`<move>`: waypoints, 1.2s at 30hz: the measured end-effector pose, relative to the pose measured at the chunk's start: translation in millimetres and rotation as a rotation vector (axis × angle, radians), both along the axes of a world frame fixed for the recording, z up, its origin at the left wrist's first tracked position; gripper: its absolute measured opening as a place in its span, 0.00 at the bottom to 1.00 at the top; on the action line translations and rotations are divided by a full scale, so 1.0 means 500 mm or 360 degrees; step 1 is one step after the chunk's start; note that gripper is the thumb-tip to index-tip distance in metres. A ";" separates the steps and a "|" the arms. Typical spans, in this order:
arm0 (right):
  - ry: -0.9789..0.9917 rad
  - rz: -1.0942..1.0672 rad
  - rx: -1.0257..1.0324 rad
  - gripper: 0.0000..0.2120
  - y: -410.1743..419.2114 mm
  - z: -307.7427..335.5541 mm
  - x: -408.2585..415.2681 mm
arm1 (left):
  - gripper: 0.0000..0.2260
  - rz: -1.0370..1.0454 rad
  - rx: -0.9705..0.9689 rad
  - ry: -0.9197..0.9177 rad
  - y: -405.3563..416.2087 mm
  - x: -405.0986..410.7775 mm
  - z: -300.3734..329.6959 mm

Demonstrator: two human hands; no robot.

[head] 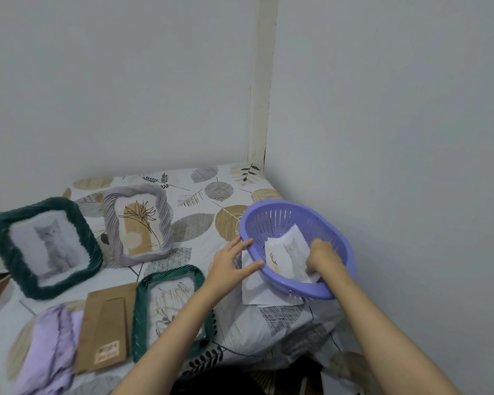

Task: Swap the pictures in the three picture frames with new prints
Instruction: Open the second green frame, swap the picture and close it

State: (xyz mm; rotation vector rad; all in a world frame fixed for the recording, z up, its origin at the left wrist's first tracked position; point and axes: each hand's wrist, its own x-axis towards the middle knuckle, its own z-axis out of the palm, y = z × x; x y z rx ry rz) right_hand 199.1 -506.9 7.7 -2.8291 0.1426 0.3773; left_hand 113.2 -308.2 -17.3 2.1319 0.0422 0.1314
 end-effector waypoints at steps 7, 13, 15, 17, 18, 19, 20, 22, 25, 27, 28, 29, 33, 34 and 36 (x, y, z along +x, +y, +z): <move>-0.0717 0.0023 0.0728 0.06 -0.002 0.045 -0.047 | 0.19 0.0061 -0.0104 -0.0325 -0.034 -0.030 0.044; -0.0842 0.0487 0.1255 0.06 0.059 0.061 -0.157 | 0.20 -0.0011 -0.1514 0.0088 -0.065 -0.062 0.122; -0.0716 0.0606 0.1223 0.23 0.072 0.053 -0.171 | 0.19 -0.0066 -0.1707 0.0087 -0.051 -0.075 0.138; -0.0542 0.0645 0.1257 0.26 0.086 0.050 -0.181 | 0.14 -0.0082 -0.1778 0.0014 -0.036 -0.091 0.139; -0.0496 0.0678 0.1267 0.21 0.094 0.051 -0.188 | 0.10 -0.0050 -0.1758 -0.0049 -0.026 -0.101 0.137; -0.0483 0.0720 0.1256 0.16 0.102 0.052 -0.193 | 0.13 0.0001 -0.1724 -0.0128 -0.011 -0.111 0.127; -0.0506 0.0757 0.1236 0.12 0.111 0.053 -0.202 | 0.20 0.0043 -0.1657 -0.0194 0.005 -0.121 0.114; -0.0544 0.0825 0.1272 0.16 0.133 0.047 -0.213 | 0.23 0.0124 -0.1489 -0.0264 0.043 -0.143 0.092; -0.0393 0.0742 0.1589 0.24 0.174 0.033 -0.225 | 0.18 0.0304 -0.1415 -0.0259 0.095 -0.179 0.082; -0.0300 0.0701 0.1778 0.22 0.204 0.025 -0.233 | 0.17 0.0380 -0.1435 -0.0231 0.129 -0.202 0.083; -0.0298 0.0689 0.1782 0.20 0.218 0.017 -0.234 | 0.16 0.0418 -0.1382 -0.0198 0.145 -0.214 0.081; -0.0290 0.0680 0.1762 0.18 0.232 0.007 -0.234 | 0.16 0.0454 -0.1270 -0.0159 0.161 -0.225 0.077; -0.0045 0.0734 0.1607 0.14 0.277 -0.026 -0.238 | 0.16 0.0560 -0.0502 -0.0043 0.225 -0.260 0.040; -0.0016 0.0776 0.1510 0.15 0.285 -0.034 -0.240 | 0.16 0.0561 -0.0321 0.0002 0.239 -0.266 0.027; -0.0002 0.0858 0.1322 0.16 0.293 -0.046 -0.243 | 0.17 0.0528 -0.0053 0.0096 0.260 -0.275 0.003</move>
